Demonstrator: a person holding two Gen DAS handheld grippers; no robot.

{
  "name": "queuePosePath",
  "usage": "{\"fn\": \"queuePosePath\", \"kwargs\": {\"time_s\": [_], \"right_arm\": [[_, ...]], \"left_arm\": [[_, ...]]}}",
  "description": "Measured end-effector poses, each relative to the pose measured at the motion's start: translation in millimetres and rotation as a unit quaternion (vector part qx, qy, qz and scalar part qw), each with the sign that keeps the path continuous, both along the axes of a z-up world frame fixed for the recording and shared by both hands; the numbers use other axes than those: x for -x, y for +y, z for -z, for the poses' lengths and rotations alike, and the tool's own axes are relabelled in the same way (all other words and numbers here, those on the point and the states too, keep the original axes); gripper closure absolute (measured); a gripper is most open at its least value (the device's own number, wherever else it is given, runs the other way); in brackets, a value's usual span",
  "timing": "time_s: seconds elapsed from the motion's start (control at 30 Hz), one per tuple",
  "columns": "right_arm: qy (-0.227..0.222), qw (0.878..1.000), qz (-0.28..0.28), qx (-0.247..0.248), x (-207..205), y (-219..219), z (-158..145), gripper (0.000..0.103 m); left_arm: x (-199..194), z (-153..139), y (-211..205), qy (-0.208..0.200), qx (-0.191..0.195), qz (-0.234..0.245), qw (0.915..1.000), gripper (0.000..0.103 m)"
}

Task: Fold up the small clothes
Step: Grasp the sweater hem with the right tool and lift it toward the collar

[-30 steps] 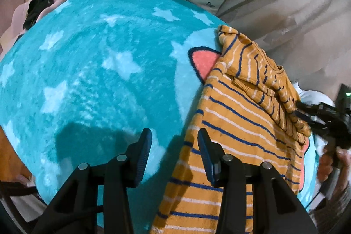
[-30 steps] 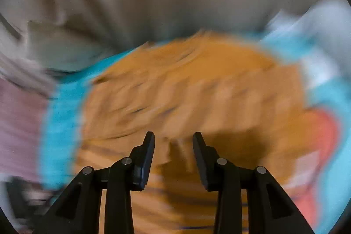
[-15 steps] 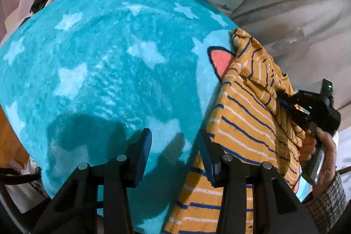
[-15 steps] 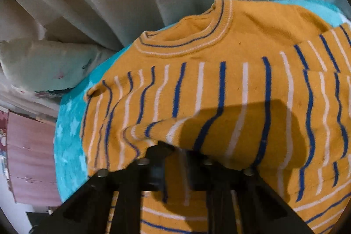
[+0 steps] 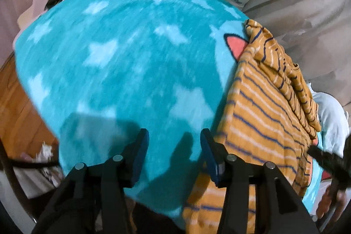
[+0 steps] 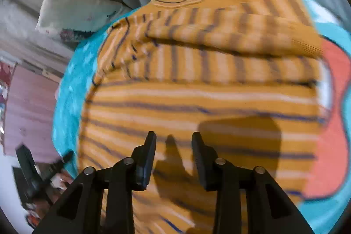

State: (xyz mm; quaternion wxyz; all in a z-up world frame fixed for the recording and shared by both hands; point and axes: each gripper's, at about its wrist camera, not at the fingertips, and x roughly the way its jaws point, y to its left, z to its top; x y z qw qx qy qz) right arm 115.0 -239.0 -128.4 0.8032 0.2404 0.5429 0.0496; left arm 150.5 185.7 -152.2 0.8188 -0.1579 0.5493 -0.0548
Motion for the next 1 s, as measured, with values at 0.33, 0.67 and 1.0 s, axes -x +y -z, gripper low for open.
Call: {"fn": "queuePosePath", "kwargs": {"time_s": [0.33,0.67,1.0], "right_arm": [[0.040,0.997,-0.063,-0.014,109,-17,15,0.057],[0.065,0.984,-0.094,-0.138,117,5,42,0.042],[0.079,0.983,-0.162,-0.027,109,50,34,0.030]], "left_arm": [[71,11,-22,0.003,0.004,-0.025,0.9997,0.045],[82,32,-34,0.016,0.053,-0.008,0.9984,0.034],[92,12,-44,0.024,0.025,-0.010,0.9993,0.092]]}}
